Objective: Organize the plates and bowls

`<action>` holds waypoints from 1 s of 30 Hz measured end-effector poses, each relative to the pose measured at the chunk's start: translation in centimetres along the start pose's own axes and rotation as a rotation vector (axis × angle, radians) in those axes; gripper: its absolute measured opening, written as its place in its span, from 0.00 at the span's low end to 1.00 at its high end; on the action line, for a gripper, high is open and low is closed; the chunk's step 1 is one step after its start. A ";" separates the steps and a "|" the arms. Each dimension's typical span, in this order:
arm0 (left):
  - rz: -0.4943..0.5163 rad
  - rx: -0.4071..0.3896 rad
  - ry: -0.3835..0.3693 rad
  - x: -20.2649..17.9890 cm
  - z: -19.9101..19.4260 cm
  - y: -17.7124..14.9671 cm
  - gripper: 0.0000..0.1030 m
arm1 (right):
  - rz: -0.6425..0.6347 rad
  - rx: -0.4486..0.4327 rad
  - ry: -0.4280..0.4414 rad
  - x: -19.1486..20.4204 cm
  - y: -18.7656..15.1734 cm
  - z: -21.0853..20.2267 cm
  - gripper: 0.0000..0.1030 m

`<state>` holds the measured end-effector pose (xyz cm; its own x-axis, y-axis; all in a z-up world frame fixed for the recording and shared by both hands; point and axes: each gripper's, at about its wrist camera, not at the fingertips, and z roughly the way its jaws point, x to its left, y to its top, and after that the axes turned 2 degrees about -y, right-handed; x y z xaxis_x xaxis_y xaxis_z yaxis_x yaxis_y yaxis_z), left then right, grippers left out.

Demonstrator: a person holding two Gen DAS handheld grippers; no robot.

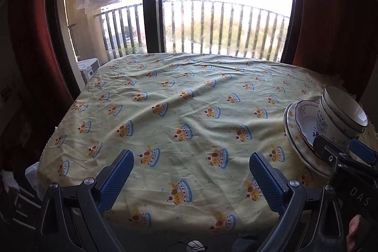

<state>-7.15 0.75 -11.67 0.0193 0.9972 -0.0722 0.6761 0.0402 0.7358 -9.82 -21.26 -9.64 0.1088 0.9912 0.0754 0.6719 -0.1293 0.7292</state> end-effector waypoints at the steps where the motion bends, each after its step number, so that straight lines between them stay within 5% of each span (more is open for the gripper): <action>1: -0.005 0.001 0.000 0.2 0.0 -0.1 0.96 | 0.002 0.001 0.003 0.1 -0.1 0.0 0.93; 30: -0.022 -0.014 -0.015 -0.1 -0.2 -0.1 0.97 | -0.004 0.031 -0.019 -0.1 -0.9 0.4 0.93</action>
<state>-7.36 0.67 -11.61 0.0161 0.9950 -0.0986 0.6661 0.0629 0.7432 -10.16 -21.28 -10.59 0.1193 0.9911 0.0593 0.6945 -0.1260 0.7084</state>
